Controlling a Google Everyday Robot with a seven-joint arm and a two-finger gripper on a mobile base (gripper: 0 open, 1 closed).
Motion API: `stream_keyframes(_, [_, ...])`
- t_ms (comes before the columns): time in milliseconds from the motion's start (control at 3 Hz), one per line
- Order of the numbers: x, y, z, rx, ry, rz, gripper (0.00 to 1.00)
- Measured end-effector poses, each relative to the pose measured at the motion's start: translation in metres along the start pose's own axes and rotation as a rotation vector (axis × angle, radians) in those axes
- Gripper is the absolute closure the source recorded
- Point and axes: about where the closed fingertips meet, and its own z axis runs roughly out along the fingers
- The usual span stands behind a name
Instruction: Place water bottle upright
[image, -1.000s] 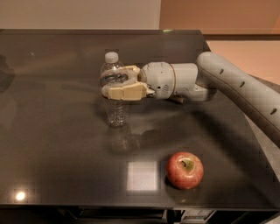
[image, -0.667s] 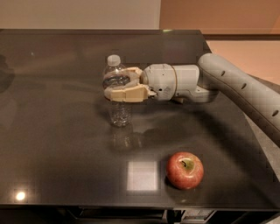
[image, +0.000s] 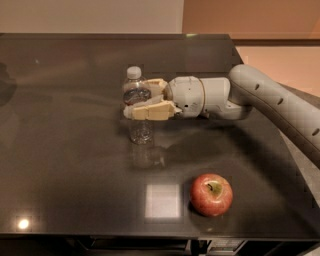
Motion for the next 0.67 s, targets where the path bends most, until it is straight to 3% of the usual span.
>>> stream_keyframes(333, [0.0029, -0.0003, -0.0015, 0.001, 0.007, 0.001, 0.0])
stream_keyframes(667, [0.0029, -0.0003, -0.0014, 0.001, 0.007, 0.001, 0.0])
